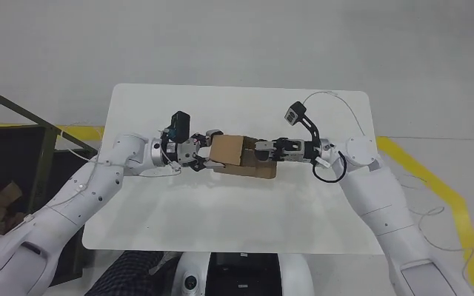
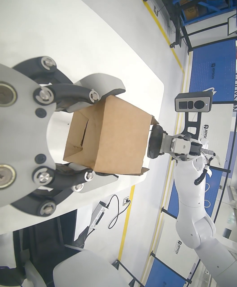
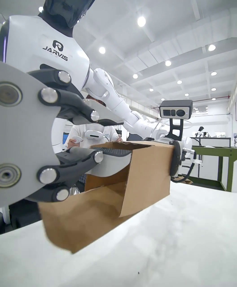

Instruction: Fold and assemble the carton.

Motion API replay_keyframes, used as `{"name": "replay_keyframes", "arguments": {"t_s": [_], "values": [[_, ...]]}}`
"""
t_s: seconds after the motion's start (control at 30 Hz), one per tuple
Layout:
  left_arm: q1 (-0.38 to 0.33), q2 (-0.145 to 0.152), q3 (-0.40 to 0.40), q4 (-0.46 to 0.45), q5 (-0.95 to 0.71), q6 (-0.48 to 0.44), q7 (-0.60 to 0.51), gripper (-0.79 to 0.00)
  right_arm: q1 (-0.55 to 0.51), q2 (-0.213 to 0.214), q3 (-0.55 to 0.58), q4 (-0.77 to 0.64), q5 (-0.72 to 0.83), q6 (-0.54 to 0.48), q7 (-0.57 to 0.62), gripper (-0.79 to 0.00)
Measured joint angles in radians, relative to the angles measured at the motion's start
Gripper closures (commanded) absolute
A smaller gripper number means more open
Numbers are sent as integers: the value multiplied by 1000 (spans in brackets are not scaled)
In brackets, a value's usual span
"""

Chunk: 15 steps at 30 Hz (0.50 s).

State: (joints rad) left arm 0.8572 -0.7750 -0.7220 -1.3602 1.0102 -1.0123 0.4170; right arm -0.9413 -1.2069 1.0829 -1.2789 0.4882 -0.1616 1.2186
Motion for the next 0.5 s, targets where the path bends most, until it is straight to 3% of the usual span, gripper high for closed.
{"name": "replay_keyframes", "arguments": {"t_s": [0.23,0.5], "values": [[30,4,-54,-5,9,8,-5,-400,-66,33,59,-172,-150,95,-34,0],[49,-1,-93,-15,2,14,-23,-403,-141,47,43,-314,-200,185,-28,0]]}}
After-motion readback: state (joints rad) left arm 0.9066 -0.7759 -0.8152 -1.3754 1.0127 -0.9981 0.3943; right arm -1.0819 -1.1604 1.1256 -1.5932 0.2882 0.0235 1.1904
